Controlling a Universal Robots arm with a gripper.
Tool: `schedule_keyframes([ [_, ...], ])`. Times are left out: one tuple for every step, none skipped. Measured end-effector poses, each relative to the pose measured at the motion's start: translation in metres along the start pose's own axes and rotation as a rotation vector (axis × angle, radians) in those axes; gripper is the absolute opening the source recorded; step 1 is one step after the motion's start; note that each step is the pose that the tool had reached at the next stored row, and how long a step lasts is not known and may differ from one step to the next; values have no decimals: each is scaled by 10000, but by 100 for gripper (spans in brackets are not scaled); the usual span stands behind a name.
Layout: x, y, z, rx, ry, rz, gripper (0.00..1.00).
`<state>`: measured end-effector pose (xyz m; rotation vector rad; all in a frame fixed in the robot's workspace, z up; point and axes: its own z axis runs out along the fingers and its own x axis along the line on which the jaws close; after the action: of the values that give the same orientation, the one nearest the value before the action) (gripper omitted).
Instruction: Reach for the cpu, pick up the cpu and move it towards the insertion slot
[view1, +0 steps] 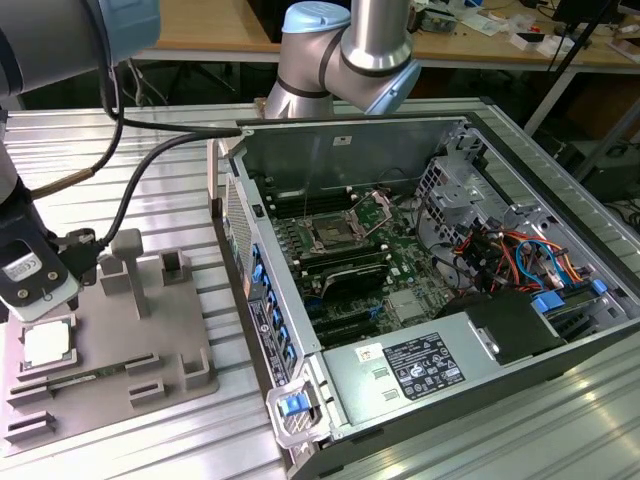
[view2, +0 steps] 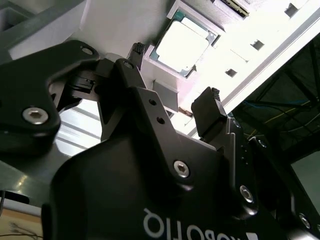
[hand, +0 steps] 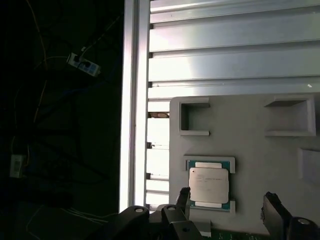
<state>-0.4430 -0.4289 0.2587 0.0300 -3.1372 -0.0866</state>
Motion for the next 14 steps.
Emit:
schedule_keyframes([
  [0, -6, 14, -5, -1, 0, 66],
  [0, -12, 27, -9, -1, 1, 66],
  [1, -20, 42, -15, 0, 0, 66],
  [1, -27, 54, -18, 0, 0, 66],
  [2, -34, 69, -23, -1, 0, 66],
  [3, -44, 84, -28, -1, 0, 66],
  [3, -54, 96, -31, -2, -1, 66],
  [3, -66, 113, -33, -3, -11, 66],
  [4, -77, 126, -34, 0, -21, 66],
  [6, -92, 145, -37, 1, -39, 66],
  [7, -100, 158, -42, 1, -50, 66],
  [8, -102, 174, -51, -1, -52, 66],
  [11, -105, 189, -54, 1, -51, 66],
  [15, -111, 210, -57, 2, -52, 66],
])
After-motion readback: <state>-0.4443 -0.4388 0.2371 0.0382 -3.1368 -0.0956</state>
